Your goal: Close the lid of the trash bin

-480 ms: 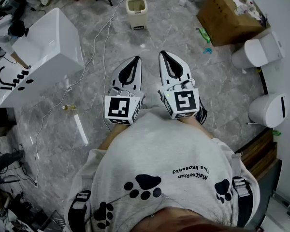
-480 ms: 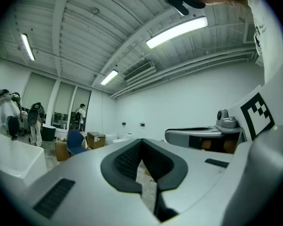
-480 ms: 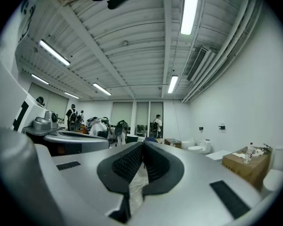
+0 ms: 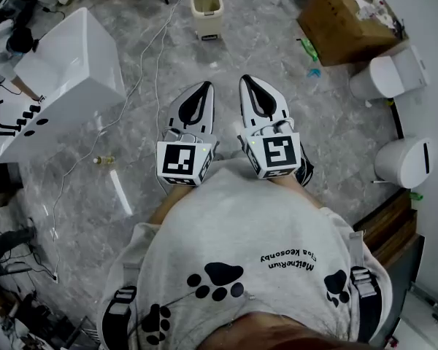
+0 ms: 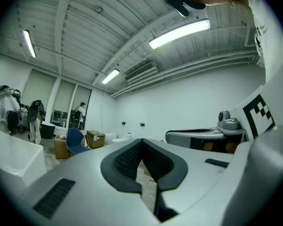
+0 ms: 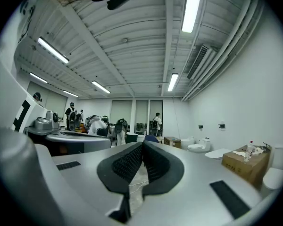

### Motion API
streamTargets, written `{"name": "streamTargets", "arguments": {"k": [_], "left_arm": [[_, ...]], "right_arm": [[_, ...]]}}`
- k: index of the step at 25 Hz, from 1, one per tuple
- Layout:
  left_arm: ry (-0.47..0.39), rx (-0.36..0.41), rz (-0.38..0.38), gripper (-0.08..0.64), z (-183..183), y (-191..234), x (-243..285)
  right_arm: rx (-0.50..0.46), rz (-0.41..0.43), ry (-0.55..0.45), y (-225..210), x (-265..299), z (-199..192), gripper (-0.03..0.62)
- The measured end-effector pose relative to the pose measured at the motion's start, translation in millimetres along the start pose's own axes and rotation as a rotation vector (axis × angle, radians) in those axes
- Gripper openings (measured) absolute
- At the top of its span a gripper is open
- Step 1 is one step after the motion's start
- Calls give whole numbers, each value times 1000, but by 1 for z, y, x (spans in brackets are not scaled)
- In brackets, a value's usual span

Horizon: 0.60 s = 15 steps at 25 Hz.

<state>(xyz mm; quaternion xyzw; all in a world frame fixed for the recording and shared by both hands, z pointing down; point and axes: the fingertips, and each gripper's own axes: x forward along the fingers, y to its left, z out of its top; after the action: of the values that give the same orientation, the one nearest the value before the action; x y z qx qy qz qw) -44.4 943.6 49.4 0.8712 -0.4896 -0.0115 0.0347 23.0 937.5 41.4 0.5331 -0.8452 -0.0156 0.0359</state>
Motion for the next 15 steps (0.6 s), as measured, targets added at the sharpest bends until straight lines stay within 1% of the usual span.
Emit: {"name": "streamTargets", "arguments": {"k": [4,8,12,15], "left_arm": [[15,-16,-14,20,-8,2,11],[21,-30,-19,20,-15,12,29],[15,-30,-19,20,-17,29,63],[8,-32,-9,20,-20,48,97]], "right_arm": [[43,20,6,-4,8,-8,32],[50,21,7,-14,27,-11,32],[58,18,9,-36,59,-17,32],[58,21,8,-59,95,-21,32]]}}
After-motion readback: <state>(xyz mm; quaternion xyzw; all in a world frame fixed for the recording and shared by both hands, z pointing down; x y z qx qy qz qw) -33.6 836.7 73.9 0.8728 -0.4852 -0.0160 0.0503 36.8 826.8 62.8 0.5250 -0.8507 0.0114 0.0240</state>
